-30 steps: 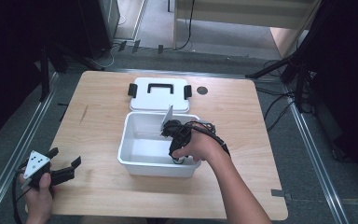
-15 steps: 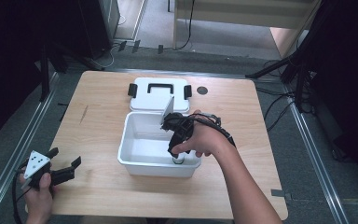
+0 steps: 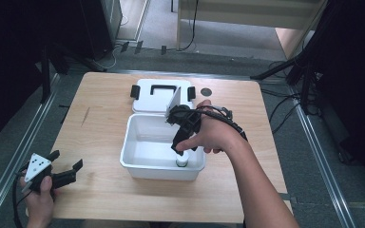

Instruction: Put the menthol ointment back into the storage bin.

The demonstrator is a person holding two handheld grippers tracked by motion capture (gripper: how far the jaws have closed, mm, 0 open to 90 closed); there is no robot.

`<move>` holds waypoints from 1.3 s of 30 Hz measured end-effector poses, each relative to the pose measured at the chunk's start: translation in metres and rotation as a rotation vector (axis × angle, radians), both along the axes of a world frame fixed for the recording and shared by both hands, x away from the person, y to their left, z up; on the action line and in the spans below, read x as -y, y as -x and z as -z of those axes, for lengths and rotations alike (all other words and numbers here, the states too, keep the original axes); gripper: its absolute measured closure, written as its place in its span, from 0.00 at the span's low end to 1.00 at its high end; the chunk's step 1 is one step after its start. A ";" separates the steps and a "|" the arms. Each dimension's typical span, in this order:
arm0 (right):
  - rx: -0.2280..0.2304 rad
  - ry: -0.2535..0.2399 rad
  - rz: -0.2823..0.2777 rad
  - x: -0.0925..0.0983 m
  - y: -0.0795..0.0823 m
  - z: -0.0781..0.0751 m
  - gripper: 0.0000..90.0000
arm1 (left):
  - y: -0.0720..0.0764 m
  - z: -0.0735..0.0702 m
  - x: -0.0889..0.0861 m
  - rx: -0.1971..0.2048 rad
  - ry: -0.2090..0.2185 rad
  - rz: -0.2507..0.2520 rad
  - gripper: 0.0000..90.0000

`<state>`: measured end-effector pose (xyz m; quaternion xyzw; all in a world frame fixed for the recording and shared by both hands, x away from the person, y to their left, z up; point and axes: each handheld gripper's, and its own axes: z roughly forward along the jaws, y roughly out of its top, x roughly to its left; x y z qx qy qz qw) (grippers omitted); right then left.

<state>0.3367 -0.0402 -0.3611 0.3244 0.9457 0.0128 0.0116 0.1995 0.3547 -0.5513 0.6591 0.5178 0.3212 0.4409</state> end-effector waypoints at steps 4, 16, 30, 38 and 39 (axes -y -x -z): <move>0.010 -0.005 0.014 0.004 0.000 -0.009 0.16 | 0.000 0.000 0.000 0.001 0.001 0.000 0.09; 0.019 0.000 0.057 0.027 -0.002 -0.018 0.16 | 0.000 0.000 0.000 0.001 0.003 -0.001 0.09; 0.034 -0.009 0.132 0.080 -0.004 -0.024 0.18 | 0.000 0.000 0.000 0.002 0.003 -0.003 0.09; 0.027 -0.018 0.173 0.106 -0.003 -0.018 0.18 | 0.000 0.000 0.000 -0.001 -0.002 -0.001 0.09; 0.028 -0.021 0.178 0.110 -0.002 -0.018 0.18 | 0.000 0.000 0.000 -0.001 -0.002 -0.001 0.09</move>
